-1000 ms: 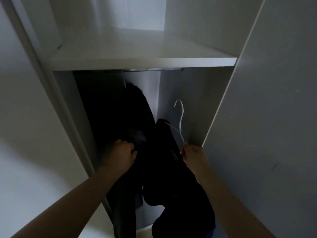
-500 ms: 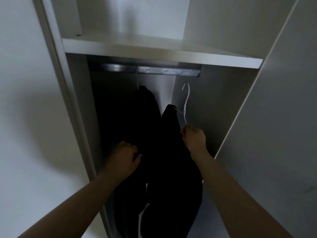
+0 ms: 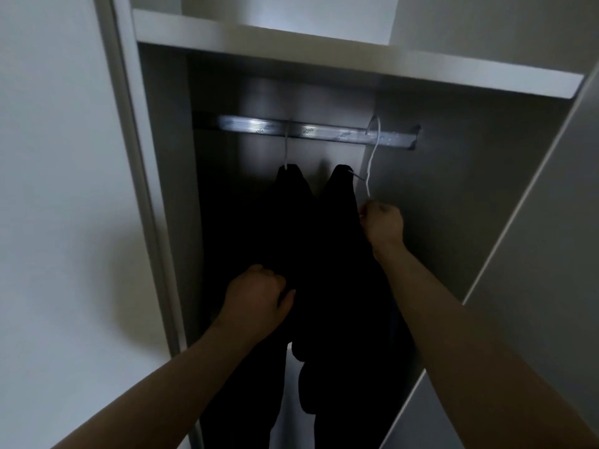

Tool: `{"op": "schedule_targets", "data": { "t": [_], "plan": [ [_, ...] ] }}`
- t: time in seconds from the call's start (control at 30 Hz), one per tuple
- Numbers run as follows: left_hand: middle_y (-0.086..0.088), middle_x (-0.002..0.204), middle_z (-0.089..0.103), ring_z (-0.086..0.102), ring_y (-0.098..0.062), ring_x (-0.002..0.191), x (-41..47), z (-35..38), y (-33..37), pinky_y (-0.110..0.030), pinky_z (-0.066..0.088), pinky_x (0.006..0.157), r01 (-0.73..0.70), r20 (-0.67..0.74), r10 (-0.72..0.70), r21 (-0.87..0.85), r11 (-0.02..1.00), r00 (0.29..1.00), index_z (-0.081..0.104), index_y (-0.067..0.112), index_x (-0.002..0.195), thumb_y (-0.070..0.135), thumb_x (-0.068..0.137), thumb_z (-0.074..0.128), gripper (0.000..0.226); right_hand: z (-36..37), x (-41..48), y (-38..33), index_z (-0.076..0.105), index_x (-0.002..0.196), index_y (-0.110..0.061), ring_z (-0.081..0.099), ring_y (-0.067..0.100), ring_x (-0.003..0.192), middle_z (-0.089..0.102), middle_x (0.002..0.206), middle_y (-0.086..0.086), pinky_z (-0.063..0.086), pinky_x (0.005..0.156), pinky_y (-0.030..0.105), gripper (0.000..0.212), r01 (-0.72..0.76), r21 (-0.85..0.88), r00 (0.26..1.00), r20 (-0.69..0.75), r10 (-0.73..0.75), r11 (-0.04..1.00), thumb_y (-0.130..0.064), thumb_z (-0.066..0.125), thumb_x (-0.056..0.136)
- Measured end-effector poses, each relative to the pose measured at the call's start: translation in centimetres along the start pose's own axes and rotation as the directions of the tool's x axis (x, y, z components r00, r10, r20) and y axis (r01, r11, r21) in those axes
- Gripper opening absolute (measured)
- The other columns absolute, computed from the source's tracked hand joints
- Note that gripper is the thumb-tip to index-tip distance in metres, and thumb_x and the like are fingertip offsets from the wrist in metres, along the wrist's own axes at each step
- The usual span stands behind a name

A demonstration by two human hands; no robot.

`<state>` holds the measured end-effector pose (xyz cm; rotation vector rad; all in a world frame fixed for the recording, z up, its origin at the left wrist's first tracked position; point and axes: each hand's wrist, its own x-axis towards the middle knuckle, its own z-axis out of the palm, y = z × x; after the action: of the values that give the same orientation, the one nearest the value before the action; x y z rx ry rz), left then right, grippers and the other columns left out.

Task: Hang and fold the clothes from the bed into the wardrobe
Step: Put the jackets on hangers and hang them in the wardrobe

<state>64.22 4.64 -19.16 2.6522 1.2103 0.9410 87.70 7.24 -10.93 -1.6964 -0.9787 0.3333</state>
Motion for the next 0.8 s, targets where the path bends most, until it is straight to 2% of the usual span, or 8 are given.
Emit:
{"op": "schedule_targets", "data": {
  "t": [0.07, 0.27, 0.37, 0.43, 0.5, 0.63, 0.73, 0.8],
  "plan": [
    [-0.007, 0.067, 0.058, 0.041, -0.009, 0.069, 0.2, 0.3, -0.1, -0.025, 0.025, 0.057, 0.007, -0.024, -0.006, 0.004, 1.000, 1.000, 0.055, 0.010, 0.061, 0.034, 0.092, 0.056, 0.039, 0.1, 1.0, -1.0, 0.045, 0.053, -0.021, 0.040, 0.007, 0.052, 0.046, 0.057, -0.002, 0.027, 0.060, 0.027, 0.046, 0.020, 0.002, 1.000, -0.012, -0.020, 1.000, -0.013, 0.041, 0.098],
    [-0.006, 0.067, 0.059, 0.047, -0.012, 0.071, 0.3, 0.5, -0.2, -0.024, 0.029, 0.057, 0.004, -0.040, -0.002, 0.041, 0.999, 0.999, 0.054, 0.010, 0.061, 0.032, 0.092, 0.057, 0.038, 0.6, 3.8, -2.0, 0.054, 0.061, -0.020, 0.053, 0.021, 0.073, 0.053, 0.066, 0.000, 0.042, 0.074, 0.032, 0.038, -0.048, 0.074, 0.998, -0.029, 0.051, 0.996, -0.018, 0.043, 0.097],
    [-0.006, 0.066, 0.059, 0.051, -0.015, 0.072, 0.3, 0.3, -0.8, -0.024, 0.029, 0.058, 0.005, -0.068, -0.004, 0.026, 1.000, 0.998, 0.054, 0.011, 0.060, 0.030, 0.090, 0.060, 0.036, 1.2, 4.6, -2.4, 0.068, 0.094, -0.008, 0.062, 0.030, 0.098, 0.068, 0.095, 0.012, 0.047, 0.083, 0.033, 0.030, -0.040, -0.041, 0.999, 0.007, 0.041, 0.998, -0.023, 0.042, 0.100],
    [-0.006, 0.069, 0.061, 0.053, -0.016, 0.075, 0.5, 0.2, -1.0, -0.023, 0.030, 0.059, 0.005, -0.070, -0.001, 0.047, 0.999, 0.998, 0.058, 0.010, 0.064, 0.031, 0.091, 0.058, 0.035, 1.7, 4.8, -1.9, 0.059, 0.117, 0.004, 0.058, 0.037, 0.111, 0.063, 0.118, 0.023, 0.046, 0.090, 0.038, 0.033, -0.076, -0.170, 0.995, 0.056, 0.087, 0.983, -0.019, 0.041, 0.101],
    [-0.007, 0.070, 0.061, 0.053, -0.016, 0.077, 0.5, 0.1, -1.0, -0.024, 0.030, 0.059, 0.006, -0.062, -0.003, 0.052, 0.999, 0.998, 0.058, 0.009, 0.065, 0.033, 0.092, 0.056, 0.036, 2.2, 4.3, -1.4, 0.051, 0.124, 0.006, 0.054, 0.039, 0.116, 0.057, 0.126, 0.025, 0.044, 0.093, 0.041, 0.033, -0.062, -0.279, 0.988, 0.118, 0.098, 0.958, -0.016, 0.042, 0.101],
    [-0.005, 0.066, 0.058, 0.050, -0.015, 0.073, 0.4, -0.3, -1.3, -0.026, 0.034, 0.057, 0.007, -0.034, -0.006, 0.011, 1.000, 0.999, 0.055, 0.010, 0.061, 0.029, 0.090, 0.059, 0.035, 2.5, 3.4, -1.1, 0.052, 0.126, 0.003, 0.054, 0.036, 0.116, 0.058, 0.125, 0.024, 0.045, 0.088, 0.037, 0.033, 0.004, -0.389, 0.992, 0.117, 0.045, 0.921, -0.016, 0.043, 0.101],
    [0.004, 0.064, 0.050, 0.042, -0.010, 0.071, 0.3, -0.9, -1.4, -0.025, 0.032, 0.060, 0.005, 0.006, -0.004, -0.087, 0.996, 1.000, 0.053, 0.014, 0.062, 0.024, 0.090, 0.060, 0.030, 2.4, 2.2, -0.9, 0.059, 0.091, -0.001, 0.059, 0.033, 0.094, 0.060, 0.091, 0.017, 0.041, 0.076, 0.030, 0.024, 0.010, -0.341, 0.991, 0.126, 0.036, 0.940, -0.016, 0.042, 0.100],
    [0.004, 0.068, 0.053, 0.044, -0.011, 0.074, 0.1, -1.3, -1.2, -0.027, 0.037, 0.063, 0.021, 0.027, -0.017, -0.157, 0.987, 0.999, 0.061, 0.010, 0.069, 0.025, 0.087, 0.059, 0.024, 1.8, 0.7, -0.5, 0.058, 0.111, 0.000, 0.057, 0.033, 0.109, 0.061, 0.108, 0.016, 0.039, 0.081, 0.027, 0.027, -0.032, -0.232, 0.993, 0.099, 0.057, 0.972, -0.022, 0.047, 0.099]
  ]
}}
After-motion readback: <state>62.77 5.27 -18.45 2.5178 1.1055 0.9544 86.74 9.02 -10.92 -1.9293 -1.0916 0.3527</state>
